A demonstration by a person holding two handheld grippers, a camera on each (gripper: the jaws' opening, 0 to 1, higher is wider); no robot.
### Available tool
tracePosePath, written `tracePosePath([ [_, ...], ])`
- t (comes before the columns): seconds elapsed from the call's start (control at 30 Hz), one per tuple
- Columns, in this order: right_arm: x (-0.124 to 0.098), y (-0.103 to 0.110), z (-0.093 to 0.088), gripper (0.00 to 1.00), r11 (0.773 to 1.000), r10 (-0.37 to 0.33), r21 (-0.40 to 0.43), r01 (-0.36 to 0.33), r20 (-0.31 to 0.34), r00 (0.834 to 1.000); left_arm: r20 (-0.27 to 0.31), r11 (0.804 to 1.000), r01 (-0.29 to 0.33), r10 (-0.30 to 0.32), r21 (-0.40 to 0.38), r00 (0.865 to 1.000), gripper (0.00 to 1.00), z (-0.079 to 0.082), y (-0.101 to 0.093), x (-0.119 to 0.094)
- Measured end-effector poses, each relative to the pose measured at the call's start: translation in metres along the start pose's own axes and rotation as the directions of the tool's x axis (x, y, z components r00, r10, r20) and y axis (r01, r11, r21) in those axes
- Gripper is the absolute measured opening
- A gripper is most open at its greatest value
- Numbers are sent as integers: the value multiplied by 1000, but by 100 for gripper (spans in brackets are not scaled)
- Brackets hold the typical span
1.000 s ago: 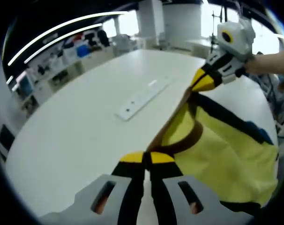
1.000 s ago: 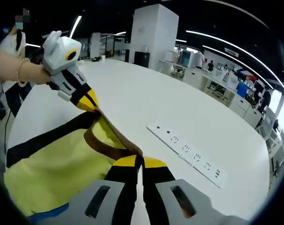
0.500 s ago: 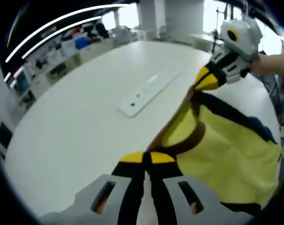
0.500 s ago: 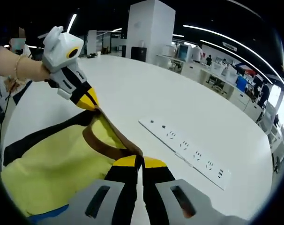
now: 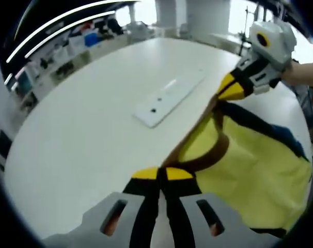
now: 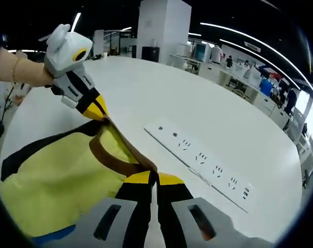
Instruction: Fold the garment on the visible template until the final outline fits inside the template.
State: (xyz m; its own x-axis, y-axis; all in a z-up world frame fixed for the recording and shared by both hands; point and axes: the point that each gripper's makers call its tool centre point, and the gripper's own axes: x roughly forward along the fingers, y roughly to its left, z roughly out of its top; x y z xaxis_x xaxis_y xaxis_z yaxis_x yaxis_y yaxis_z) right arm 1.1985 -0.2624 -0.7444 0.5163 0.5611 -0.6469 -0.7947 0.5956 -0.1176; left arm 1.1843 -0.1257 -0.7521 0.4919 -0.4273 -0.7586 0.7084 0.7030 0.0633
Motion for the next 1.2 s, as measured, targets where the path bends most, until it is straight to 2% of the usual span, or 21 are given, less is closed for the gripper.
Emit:
tracePosePath([
  [0.23,5,-4,-6,3,1000,-6,7,6,-14,1000,0,1000,-7,7,-4,1000,0,-2,5,8],
  [1.2,12,-11,-8,8,999,-30,11,30,-14,999,2,999,-30,30,-36,1000,1,-1,14,16],
])
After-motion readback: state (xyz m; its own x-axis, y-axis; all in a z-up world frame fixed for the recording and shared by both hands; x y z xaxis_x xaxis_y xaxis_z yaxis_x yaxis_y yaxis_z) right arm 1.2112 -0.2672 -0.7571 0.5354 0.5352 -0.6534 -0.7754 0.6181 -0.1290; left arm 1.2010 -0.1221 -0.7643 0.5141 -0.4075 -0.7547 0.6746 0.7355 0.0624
